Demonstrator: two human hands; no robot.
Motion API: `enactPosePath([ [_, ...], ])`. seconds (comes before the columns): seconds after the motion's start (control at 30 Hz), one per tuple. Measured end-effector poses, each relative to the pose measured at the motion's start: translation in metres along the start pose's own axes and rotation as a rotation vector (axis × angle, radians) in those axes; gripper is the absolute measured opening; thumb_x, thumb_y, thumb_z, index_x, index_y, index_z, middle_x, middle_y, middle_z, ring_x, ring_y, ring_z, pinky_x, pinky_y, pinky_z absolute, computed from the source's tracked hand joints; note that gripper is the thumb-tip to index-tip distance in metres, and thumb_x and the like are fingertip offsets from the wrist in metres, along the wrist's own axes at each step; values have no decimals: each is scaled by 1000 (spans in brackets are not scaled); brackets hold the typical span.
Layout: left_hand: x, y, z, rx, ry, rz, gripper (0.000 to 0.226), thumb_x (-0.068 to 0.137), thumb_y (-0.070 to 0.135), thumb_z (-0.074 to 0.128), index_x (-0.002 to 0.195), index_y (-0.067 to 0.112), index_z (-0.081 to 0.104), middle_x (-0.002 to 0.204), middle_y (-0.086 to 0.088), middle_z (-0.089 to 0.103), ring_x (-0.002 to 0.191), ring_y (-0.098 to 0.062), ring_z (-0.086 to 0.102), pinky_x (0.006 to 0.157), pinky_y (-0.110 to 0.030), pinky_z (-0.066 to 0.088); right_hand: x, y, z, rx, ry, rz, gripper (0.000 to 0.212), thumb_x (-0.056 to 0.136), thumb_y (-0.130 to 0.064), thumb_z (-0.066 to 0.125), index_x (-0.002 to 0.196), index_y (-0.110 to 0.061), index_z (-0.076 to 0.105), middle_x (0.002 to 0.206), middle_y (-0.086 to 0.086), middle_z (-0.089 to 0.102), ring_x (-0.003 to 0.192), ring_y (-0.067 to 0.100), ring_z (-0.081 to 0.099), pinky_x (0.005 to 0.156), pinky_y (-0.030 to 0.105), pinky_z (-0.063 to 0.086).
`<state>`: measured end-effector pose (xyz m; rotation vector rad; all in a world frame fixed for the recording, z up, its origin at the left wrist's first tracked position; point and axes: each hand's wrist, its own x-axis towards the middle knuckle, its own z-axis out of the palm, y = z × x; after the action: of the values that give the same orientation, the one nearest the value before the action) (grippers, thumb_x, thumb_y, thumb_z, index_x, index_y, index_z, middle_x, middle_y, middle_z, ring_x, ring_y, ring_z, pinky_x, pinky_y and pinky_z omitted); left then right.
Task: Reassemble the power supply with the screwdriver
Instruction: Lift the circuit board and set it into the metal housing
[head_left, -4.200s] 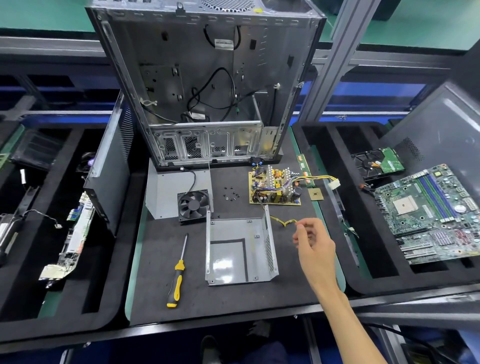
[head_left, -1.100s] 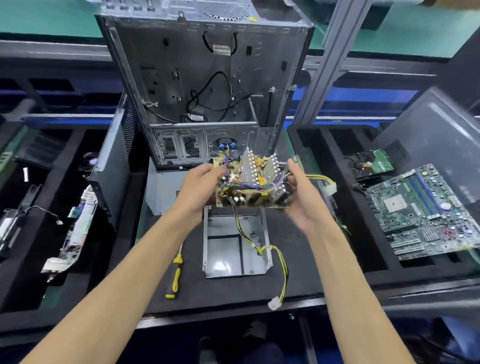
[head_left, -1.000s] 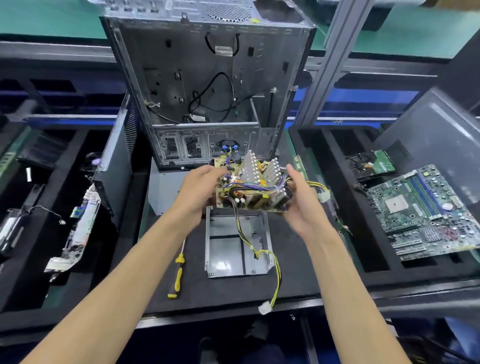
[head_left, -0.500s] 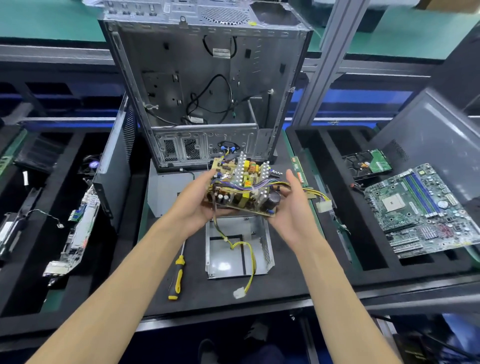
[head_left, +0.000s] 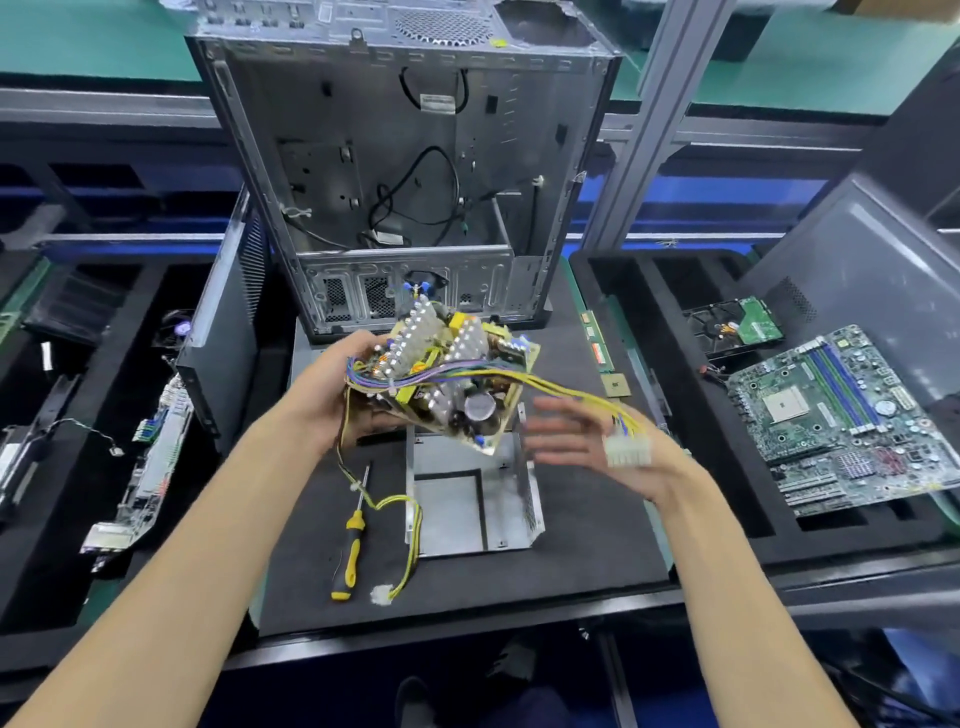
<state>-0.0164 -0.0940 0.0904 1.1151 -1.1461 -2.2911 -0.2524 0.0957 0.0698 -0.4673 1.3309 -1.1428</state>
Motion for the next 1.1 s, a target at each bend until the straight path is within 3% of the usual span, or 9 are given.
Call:
enactPosePath([
  [0.13,-6,-1,13,139,-156,-65,27,93,25,53,88,15,77,73,-3,74,56,-16,69,46,-31,57,3,-22,21,127,-170,42,71,104,-58,34,144,-3,53,148,31,48,135,45,47,111,53,39],
  [0.23,-8,-3,26,262,-130,-85,28,97,25,52,88,16,78,85,-7,75,65,-18,71,48,-31,57,6,-24,37,63,-257,47,59,105,-55,40,137,-11,64,143,20,58,130,33,57,114,48,39],
  [0.4,-16,3,42,456,-55,-98,24,98,31,54,104,14,70,90,-12,72,66,-24,68,52,-33,58,9,-7,44,171,-68,19,41,105,-34,49,134,-9,64,132,15,67,122,29,65,98,41,55],
  [0.5,-23,12,50,427,-84,-111,41,105,44,44,99,13,70,86,-10,76,64,-22,73,50,-35,59,10,1,46,229,16,-19,36,104,-35,54,120,-11,75,123,14,72,111,27,71,85,37,60],
  [0.6,-27,23,48,451,9,-24,55,103,58,39,118,10,61,109,-15,70,82,-27,74,60,-43,63,10,5,46,295,72,-57,40,102,-44,56,113,-12,78,119,15,73,106,28,73,74,34,61],
  [0.67,-29,28,46,513,79,4,63,98,69,39,116,11,57,108,-18,64,90,-28,72,70,-51,63,10,4,45,296,85,-95,51,101,-54,51,118,-14,76,122,16,72,109,28,72,77,35,61],
  [0.77,-35,28,53,649,76,23,66,90,77,43,108,14,53,93,-11,64,74,-20,76,65,-49,64,14,-2,46,169,168,-192,46,101,-50,54,124,-14,71,120,11,74,112,26,71,89,39,57],
  [0.97,-34,20,52,764,67,50,20,99,19,63,112,5,58,84,-22,75,55,-27,71,45,-25,43,13,-3,56,-206,390,-451,30,104,-38,55,96,-12,67,91,0,69,87,11,60,82,32,44],
  [1.1,-34,31,36,720,98,121,15,98,-3,54,110,-2,64,79,-13,67,53,-18,66,48,-26,55,6,-5,54,-221,363,-425,33,104,-38,53,101,-9,68,97,8,71,91,13,59,85,35,44],
])
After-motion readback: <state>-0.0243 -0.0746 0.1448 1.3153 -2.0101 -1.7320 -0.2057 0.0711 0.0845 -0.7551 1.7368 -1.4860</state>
